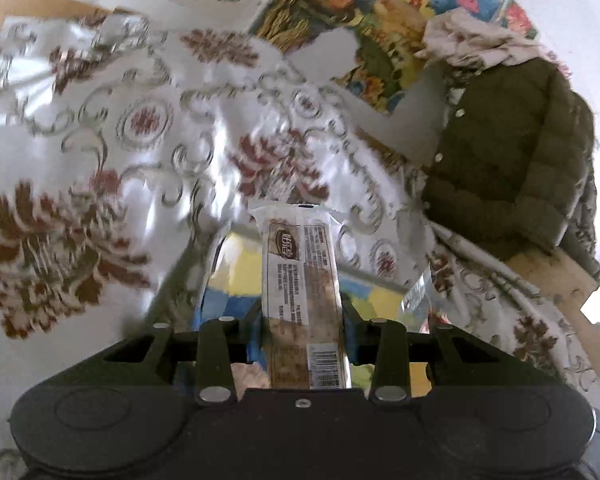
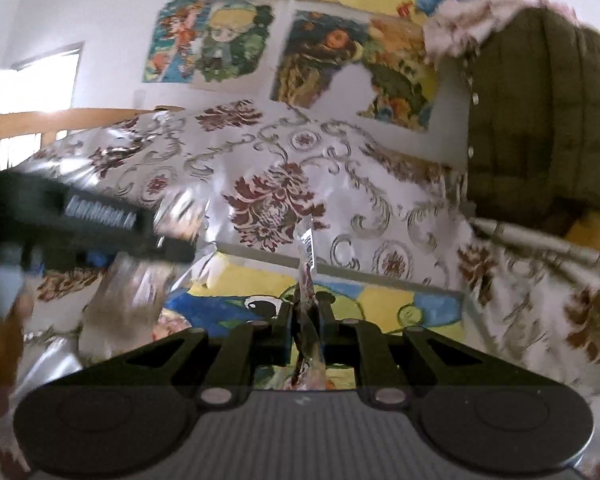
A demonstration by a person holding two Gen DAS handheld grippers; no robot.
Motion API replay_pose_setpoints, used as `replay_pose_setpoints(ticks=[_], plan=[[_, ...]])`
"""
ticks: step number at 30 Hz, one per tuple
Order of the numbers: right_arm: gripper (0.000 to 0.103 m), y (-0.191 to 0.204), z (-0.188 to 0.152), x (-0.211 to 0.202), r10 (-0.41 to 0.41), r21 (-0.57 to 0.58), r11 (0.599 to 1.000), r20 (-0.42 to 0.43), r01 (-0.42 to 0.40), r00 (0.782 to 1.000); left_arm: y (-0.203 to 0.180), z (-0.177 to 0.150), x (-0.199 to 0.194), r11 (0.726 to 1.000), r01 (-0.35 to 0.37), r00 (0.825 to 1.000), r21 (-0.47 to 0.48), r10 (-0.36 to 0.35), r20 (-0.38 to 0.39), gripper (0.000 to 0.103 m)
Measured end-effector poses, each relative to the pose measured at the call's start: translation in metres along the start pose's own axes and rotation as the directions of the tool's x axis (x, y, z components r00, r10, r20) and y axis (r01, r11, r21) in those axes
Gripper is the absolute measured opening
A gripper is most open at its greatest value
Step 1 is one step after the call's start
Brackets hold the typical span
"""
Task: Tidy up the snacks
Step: 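Lift the bar packet with the left tool while the right tool carries the clear bag over the tray, then open the right gripper over the frog tray while the left gripper releases the bar packet into it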
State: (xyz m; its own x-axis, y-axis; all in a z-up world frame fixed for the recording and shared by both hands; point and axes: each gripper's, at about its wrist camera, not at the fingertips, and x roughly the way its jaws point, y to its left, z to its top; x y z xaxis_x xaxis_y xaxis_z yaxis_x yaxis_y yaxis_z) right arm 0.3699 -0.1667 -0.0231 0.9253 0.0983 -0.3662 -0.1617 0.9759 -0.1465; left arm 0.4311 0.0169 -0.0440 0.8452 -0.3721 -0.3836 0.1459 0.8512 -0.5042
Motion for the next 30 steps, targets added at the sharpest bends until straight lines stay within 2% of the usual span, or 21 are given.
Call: replay_pose_setpoints(ticks=[3, 5, 12, 22, 24, 26, 30], plan=[[0.013, -0.006, -0.005, 0.019, 0.014, 0.064, 0.998, -0.029, -0.012, 0.999, 0.009, -0.005, 0.010, 0.999, 0.020, 1.000, -0.043, -0.021, -0.018, 0.040], [0.013, -0.006, -0.010, 0.028, 0.017, 0.080, 0.997, -0.048, -0.013, 0.999, 0.008, -0.005, 0.015, 0.999, 0.011, 1.000, -0.038, -0.012, -0.027, 0.040], [0.014, 0.000, -0.024, 0.042, 0.010, 0.077, 0.997, -0.112, -0.001, 0.994, 0.011, -0.003, 0.023, 0.999, -0.001, 0.998, -0.046, -0.002, -0.065, 0.041], [0.018, 0.008, -0.028, 0.046, -0.019, 0.062, 0.998, -0.145, 0.028, 0.989, 0.008, -0.005, 0.030, 0.999, -0.021, 0.995, -0.050, 0.016, -0.102, 0.041], [0.020, 0.008, -0.027, 0.044, -0.026, 0.061, 0.998, -0.147, 0.035, 0.989, 0.008, -0.005, 0.030, 0.999, -0.017, 0.995, -0.052, 0.011, -0.101, 0.048], [0.029, 0.006, -0.026, 0.042, -0.033, 0.068, 0.997, -0.152, 0.044, 0.988, 0.009, -0.004, 0.028, 0.998, -0.007, 0.995, -0.065, 0.001, -0.099, 0.053], [0.038, 0.002, -0.022, 0.034, -0.039, 0.085, 0.995, -0.154, 0.053, 0.987, 0.008, 0.002, 0.022, 0.997, -0.009, 0.996, -0.080, 0.002, -0.089, 0.066]])
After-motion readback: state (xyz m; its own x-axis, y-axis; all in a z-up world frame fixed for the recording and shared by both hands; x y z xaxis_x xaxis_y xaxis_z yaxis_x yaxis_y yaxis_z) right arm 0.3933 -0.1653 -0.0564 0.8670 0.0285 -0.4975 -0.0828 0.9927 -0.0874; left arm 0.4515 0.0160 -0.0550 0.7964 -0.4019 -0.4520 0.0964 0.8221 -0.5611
